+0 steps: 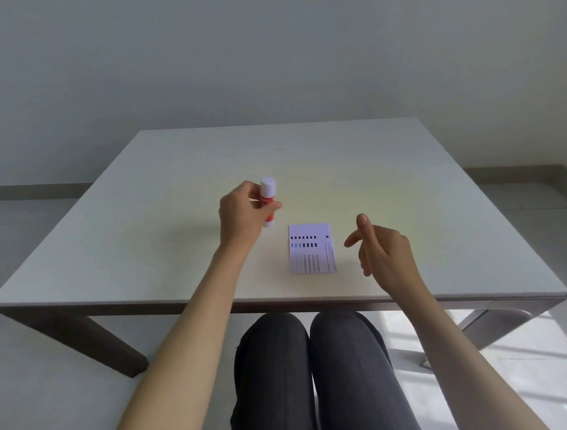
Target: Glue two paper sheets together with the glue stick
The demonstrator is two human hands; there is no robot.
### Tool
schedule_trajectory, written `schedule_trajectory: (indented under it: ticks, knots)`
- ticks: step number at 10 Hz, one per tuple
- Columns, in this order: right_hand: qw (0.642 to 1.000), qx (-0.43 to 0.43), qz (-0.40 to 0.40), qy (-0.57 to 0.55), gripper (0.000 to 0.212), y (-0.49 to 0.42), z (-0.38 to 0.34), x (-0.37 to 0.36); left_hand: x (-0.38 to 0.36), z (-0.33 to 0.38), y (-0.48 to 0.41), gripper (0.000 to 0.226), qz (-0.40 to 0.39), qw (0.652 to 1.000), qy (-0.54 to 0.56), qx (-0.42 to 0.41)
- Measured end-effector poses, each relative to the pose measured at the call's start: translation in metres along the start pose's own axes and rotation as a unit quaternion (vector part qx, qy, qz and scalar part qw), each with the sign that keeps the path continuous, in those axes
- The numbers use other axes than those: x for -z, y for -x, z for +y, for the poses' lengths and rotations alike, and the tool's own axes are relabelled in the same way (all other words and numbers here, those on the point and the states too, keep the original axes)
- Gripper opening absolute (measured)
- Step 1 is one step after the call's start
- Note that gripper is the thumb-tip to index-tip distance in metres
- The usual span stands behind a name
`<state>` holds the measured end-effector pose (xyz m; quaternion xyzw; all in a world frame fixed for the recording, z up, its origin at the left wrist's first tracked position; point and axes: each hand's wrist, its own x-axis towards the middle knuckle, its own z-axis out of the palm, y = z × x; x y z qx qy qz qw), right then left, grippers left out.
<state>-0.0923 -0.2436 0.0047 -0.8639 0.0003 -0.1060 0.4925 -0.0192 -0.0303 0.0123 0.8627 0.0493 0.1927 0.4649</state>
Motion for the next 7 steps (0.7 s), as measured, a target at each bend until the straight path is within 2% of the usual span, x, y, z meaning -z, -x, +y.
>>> schedule_trajectory:
  ticks: [2,5,6,7]
  knots:
    - [0.999,0.011,0.000,0.030,0.042,0.006,0.008,0.005,-0.007,-0.027,-0.029,0.028,0.060,0.997,-0.003,0.055]
    - [0.996,0.014,-0.045,0.074,0.030,0.005,0.015,-0.002,-0.019,-0.042,-0.026,0.023,0.058,0.997,0.015,0.041]
    - [0.994,0.002,-0.068,0.088,0.026,0.006,0.015,-0.007,-0.019,-0.048,-0.027,0.036,0.014,0.997,-0.034,0.072]
    - [0.993,0.007,-0.053,0.110,0.025,0.004,0.018,-0.010,-0.019,-0.049,-0.026,0.103,-0.066,0.989,-0.078,0.111]
